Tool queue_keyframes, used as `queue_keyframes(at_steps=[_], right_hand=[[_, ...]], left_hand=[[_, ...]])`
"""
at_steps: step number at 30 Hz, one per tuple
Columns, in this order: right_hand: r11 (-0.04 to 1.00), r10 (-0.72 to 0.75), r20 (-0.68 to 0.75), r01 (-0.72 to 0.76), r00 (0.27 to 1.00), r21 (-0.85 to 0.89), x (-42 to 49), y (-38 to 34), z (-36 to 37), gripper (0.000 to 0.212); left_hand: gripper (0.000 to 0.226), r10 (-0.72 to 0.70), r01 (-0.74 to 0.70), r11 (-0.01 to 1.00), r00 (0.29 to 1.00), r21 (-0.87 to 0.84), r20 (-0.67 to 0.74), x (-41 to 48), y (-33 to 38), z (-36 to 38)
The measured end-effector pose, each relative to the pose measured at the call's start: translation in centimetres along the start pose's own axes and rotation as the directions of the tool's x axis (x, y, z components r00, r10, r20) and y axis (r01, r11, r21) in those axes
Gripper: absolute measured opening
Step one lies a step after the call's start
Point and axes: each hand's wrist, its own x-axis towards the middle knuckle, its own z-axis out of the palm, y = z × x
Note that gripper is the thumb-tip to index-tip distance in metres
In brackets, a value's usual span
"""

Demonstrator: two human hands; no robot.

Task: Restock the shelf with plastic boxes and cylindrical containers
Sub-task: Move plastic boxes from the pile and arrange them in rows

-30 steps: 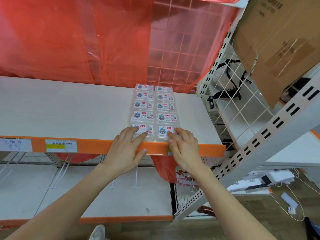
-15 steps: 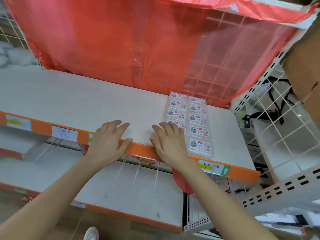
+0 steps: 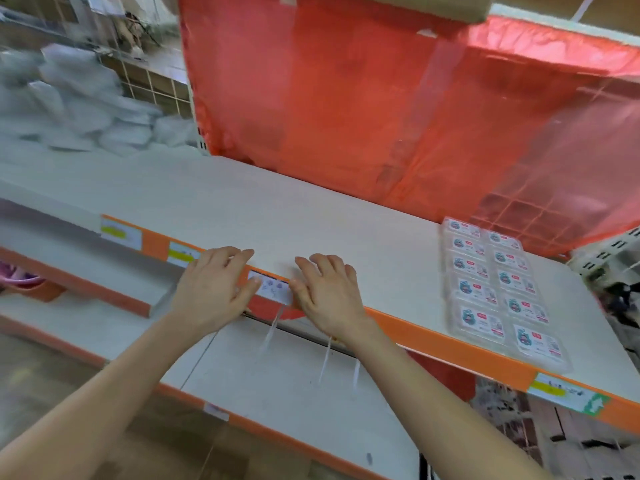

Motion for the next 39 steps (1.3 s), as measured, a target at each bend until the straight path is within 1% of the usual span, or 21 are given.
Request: queue_keyframes(at_steps=[3,6,8,10,12,14,16,17,19,22,25,28,32,35,39], right_hand=[[1.0,-0.017,0.004,0.017,1.0,0.008,2.4,-4.0,1.0,0.046],[0.998,-0.057,0.012,0.057,0.998,0.025,4.8,-8.2,2.0,0.046],[0.995,-0.097,0.016,0.097,0.995,0.022,6.3,-11.1,2.7,0.047],[0.99,-0.139,0.031,0.138,0.99,0.023,7.7,-13.9,3.2,0.047],[0.982,-0.185,0.033,0.184,0.982,0.031,9.0,-16.2,3.6,0.045],[0.972,-0.231,0.042,0.229,0.972,0.051,10.4,-18.4,3.9,0.043],[0.963,-0.264,0.054,0.26,0.963,0.075,11.6,-20.1,4.4,0.043],[0.957,-0.284,0.06,0.278,0.957,0.083,12.2,-20.9,4.7,0.044],[0.946,-0.316,0.065,0.31,0.947,0.091,13.6,-22.1,5.3,0.045],[0.937,-0.343,0.067,0.336,0.937,0.1,16.0,-23.6,5.9,0.046],[0.922,-0.373,0.06,0.363,0.926,0.134,19.2,-25.0,6.2,0.045],[0.914,-0.39,0.049,0.38,0.92,0.145,22.7,-26.3,6.2,0.043],[0.906,-0.409,0.044,0.399,0.912,0.138,27.4,-27.5,6.2,0.042],[0.902,-0.424,0.053,0.416,0.904,0.117,30.2,-28.1,6.5,0.042],[0.912,-0.405,0.038,0.4,0.914,0.088,33.2,-28.4,6.7,0.043]], left_hand=[[0.081,0.002,-0.002,1.0,1.0,0.012,0.001,-0.3,-4.3,-1.4],[0.078,-0.028,0.028,0.999,1.0,0.027,-0.012,-0.9,-8.7,-3.0],[0.078,-0.063,0.063,0.997,0.998,0.046,-0.016,-1.6,-11.6,-4.1],[0.084,-0.108,0.108,0.99,0.994,0.094,-0.009,-2.3,-14.2,-5.0],[0.086,-0.164,0.165,0.981,0.986,0.101,-0.019,-3.1,-16.4,-5.7],[0.077,-0.228,0.231,0.969,0.972,0.085,-0.05,-3.8,-18.4,-6.2],[0.063,-0.267,0.271,0.957,0.962,0.1,-0.047,-4.3,-20.3,-6.4],[0.06,-0.284,0.287,0.952,0.958,0.105,-0.042,-4.5,-21.3,-6.5],[0.06,-0.317,0.319,0.943,0.948,0.098,-0.033,-4.5,-23.0,-6.7],[0.051,-0.345,0.347,0.935,0.938,0.076,-0.038,-3.7,-25.1,-6.8],[0.05,-0.365,0.368,0.928,0.93,0.066,-0.049,-1.8,-27.1,-7.3],[0.049,-0.387,0.389,0.921,0.919,0.009,-0.067,0.7,-28.7,-8.2],[0.048,-0.386,0.389,0.921,0.916,0.005,-0.111,4.3,-30.8,-9.1],[0.048,-0.398,0.401,0.916,0.909,0.001,-0.123,6.2,-32.7,-9.3],[0.048,-0.388,0.39,0.921,0.914,-0.001,-0.115,8.3,-35.3,-9.2]])
